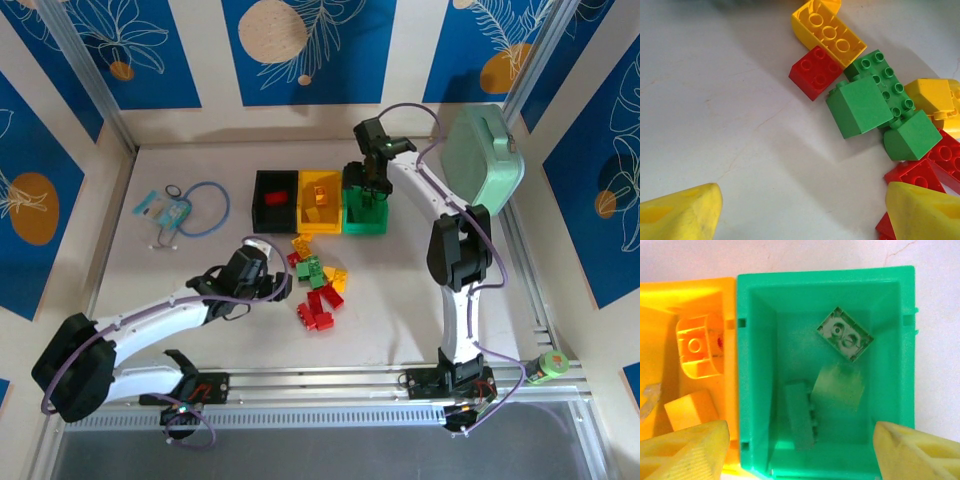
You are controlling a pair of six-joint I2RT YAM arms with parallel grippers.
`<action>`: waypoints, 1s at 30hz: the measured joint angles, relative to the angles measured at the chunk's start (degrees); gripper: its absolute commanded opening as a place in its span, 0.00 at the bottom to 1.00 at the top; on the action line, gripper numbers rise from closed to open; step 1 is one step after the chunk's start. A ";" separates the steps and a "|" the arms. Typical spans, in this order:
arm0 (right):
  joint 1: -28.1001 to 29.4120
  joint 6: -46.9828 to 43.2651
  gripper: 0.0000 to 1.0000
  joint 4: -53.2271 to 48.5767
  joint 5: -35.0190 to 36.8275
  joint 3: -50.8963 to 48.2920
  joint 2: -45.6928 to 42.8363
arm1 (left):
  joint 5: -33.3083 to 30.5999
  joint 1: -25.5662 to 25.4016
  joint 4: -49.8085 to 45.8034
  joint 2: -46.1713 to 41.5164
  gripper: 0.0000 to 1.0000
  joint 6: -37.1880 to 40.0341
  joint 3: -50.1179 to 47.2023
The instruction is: Sort the legos into containers by color
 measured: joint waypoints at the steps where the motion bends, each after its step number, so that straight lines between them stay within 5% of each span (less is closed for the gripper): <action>1: 0.66 0.00 0.77 0.35 0.07 -1.42 -1.14 | 0.00 0.00 0.00 0.00 0.84 0.00 0.00; 16: 3.61 1.84 0.76 9.53 -1.92 -30.03 -23.45 | 3.32 -0.07 2.01 13.16 0.79 -1.09 8.39; 30: 3.45 4.79 0.75 14.51 -3.76 -40.81 -26.75 | 1.27 -1.79 -2.43 26.91 0.64 -7.13 20.52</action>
